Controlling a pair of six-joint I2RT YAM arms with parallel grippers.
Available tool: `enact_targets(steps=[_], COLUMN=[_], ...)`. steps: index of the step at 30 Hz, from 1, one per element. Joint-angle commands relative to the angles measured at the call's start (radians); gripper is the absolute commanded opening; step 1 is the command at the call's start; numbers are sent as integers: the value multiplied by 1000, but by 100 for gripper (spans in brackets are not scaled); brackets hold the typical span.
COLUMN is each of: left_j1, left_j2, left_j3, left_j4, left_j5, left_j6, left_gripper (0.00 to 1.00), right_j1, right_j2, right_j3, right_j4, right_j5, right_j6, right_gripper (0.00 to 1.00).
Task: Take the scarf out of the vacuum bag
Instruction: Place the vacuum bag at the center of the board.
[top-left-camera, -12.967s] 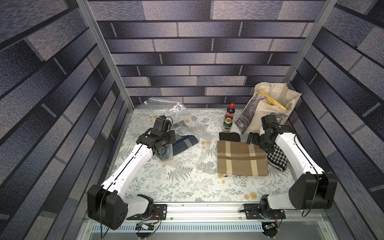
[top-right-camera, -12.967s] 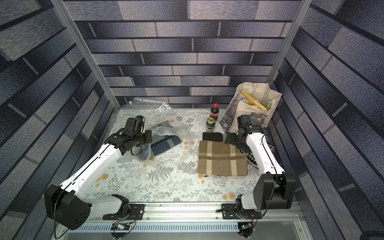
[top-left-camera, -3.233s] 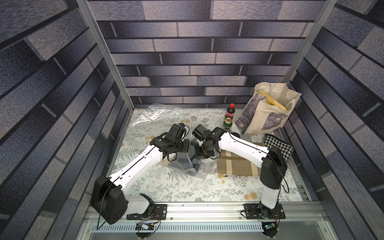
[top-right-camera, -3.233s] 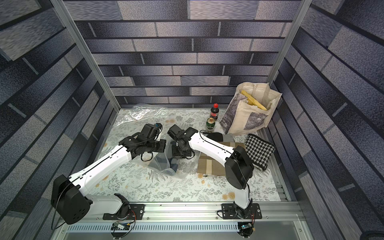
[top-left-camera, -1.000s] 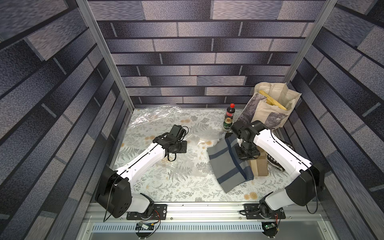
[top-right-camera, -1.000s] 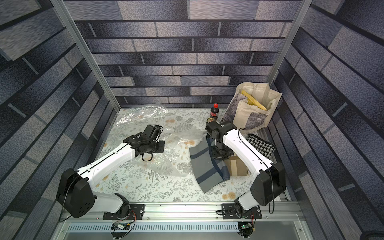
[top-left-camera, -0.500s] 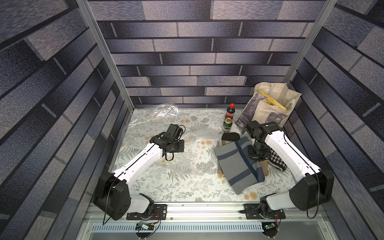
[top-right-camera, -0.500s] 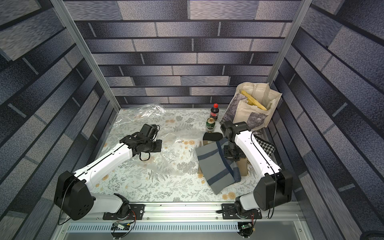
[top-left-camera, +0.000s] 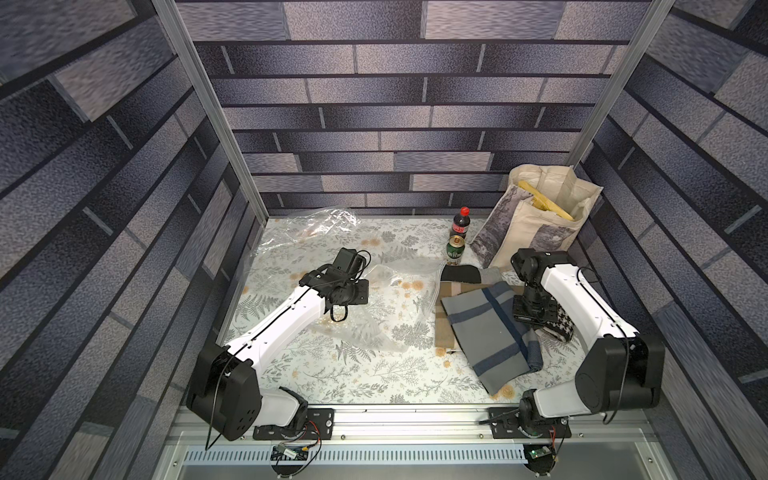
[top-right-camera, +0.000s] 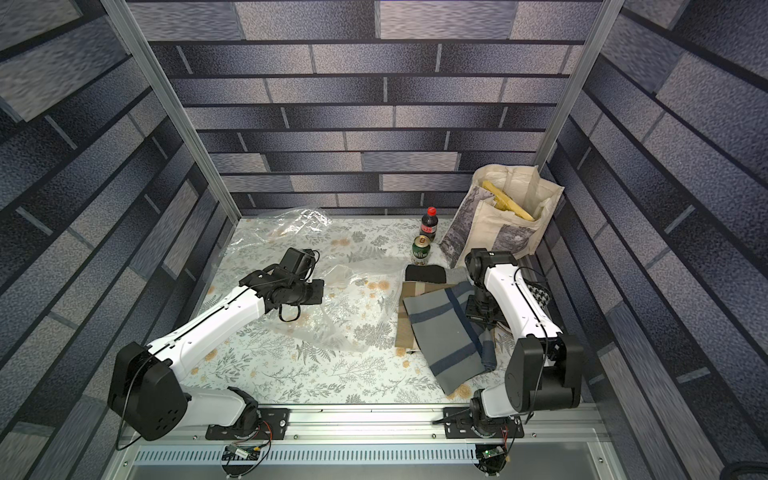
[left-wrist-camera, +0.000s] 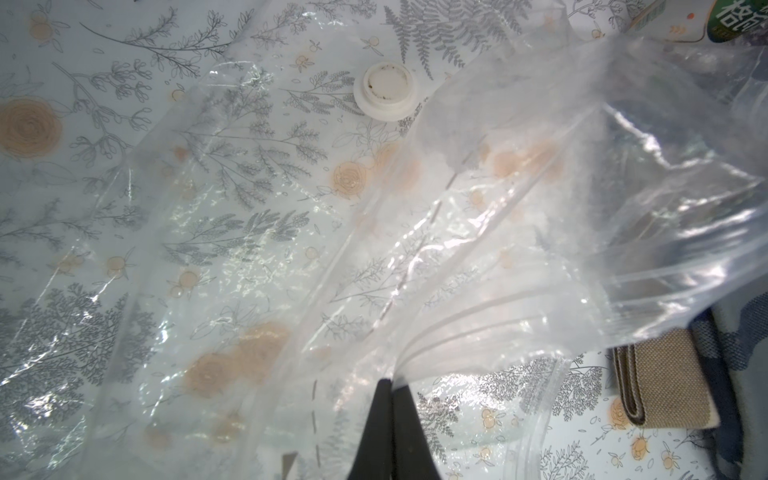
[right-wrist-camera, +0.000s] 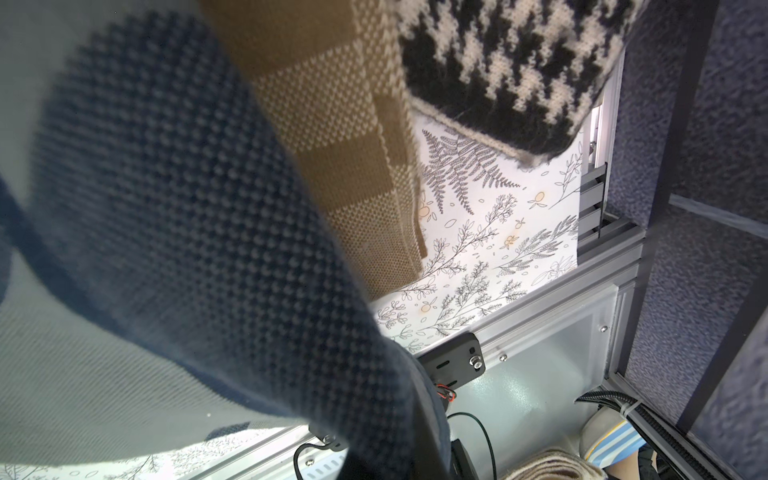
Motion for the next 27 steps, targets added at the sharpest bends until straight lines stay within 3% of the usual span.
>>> enact_targets(steps=[1, 14, 18, 23, 24, 27], left_j1=[-5, 104, 85, -3, -13, -35], left_j2=[-33, -127, -102, -49, -44, -50], left_j3=[-6, -29, -40, -52, -58, -77], left_j4=[-22, -84, -53, -15, -7, 18], left_j5=[-28, -113, -61, -71, -68, -44], left_j6=[0, -25, -47, -62, -63, -54], left_gripper=[0, 1, 2, 3, 4, 21], right_j1=[-36, -121, -120, -120, -121, -120], right_j2=[25, 63, 62, 48, 45, 36], right_j3=[15, 4, -1, 5, 5, 5], right_j4=[30, 89, 97, 93, 93, 93], right_j5=[56, 9, 6, 3, 1, 0], right_j6=[-1, -50, -58, -66, -66, -69], right_gripper=[0, 0, 0, 0, 0, 4])
